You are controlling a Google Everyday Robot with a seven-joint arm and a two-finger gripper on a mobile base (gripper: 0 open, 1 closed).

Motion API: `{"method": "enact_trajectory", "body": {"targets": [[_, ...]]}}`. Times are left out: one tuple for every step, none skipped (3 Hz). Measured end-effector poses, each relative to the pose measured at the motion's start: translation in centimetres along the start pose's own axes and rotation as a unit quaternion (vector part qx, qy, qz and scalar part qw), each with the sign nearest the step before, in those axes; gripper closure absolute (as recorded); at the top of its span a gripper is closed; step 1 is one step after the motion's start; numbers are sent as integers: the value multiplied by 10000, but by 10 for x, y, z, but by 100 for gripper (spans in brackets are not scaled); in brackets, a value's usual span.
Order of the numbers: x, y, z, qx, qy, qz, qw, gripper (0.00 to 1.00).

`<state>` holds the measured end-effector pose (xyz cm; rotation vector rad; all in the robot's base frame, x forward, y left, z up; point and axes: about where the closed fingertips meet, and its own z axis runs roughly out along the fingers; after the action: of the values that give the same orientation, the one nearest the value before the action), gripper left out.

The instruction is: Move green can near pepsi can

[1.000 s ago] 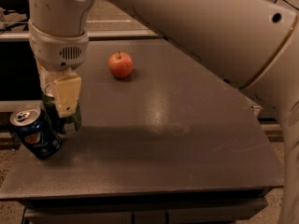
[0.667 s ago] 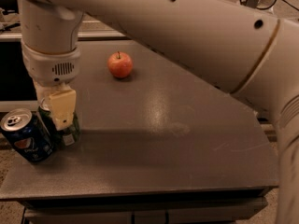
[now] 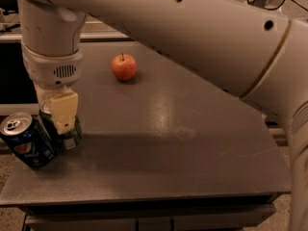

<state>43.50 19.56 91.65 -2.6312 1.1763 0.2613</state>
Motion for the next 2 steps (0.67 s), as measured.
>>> {"method": "enact_trajectory", "body": {"targets": [[-1, -1, 0, 27, -4, -7, 10000, 12], [-2, -1, 0, 51, -7, -14, 10000, 0]]}}
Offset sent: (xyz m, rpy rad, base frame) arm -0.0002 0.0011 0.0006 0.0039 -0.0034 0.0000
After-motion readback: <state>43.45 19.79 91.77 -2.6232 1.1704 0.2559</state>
